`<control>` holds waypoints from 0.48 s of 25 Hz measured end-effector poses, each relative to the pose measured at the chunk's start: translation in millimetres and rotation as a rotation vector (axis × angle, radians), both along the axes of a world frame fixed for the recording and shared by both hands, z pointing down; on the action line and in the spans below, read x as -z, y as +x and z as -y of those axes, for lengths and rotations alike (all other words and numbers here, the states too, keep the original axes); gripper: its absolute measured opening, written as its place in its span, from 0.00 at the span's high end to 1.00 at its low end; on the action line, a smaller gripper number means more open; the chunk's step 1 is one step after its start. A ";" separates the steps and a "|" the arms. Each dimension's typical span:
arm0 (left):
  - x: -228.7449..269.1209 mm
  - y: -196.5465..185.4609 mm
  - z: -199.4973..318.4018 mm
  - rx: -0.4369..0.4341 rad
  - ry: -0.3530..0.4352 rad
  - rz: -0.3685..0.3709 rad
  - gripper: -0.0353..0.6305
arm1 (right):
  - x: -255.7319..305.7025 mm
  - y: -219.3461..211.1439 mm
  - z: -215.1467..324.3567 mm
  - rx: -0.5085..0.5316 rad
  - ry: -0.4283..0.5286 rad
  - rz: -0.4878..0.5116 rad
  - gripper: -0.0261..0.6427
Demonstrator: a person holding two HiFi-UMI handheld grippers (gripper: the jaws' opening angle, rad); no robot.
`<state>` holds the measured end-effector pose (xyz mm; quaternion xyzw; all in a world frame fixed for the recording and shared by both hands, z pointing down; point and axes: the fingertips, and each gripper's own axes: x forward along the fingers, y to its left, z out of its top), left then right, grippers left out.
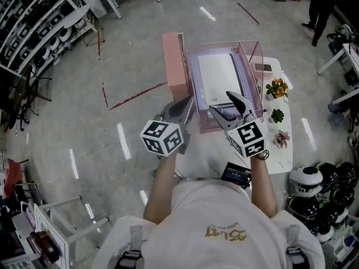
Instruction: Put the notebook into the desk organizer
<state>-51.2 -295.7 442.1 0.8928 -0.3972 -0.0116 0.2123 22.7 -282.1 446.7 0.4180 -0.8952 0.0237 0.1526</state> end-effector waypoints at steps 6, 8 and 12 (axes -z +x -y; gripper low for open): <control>8.5 -5.5 -12.4 0.001 0.033 0.024 0.92 | 9.3 8.7 -18.3 -0.104 -0.036 0.176 0.61; 9.5 -6.0 -17.1 -0.003 0.043 0.033 0.92 | 13.3 13.9 -23.3 -0.141 -0.058 0.269 0.66; 9.6 -6.9 -29.1 -0.013 0.058 0.048 0.92 | 22.1 22.9 -34.9 -0.193 -0.082 0.413 0.76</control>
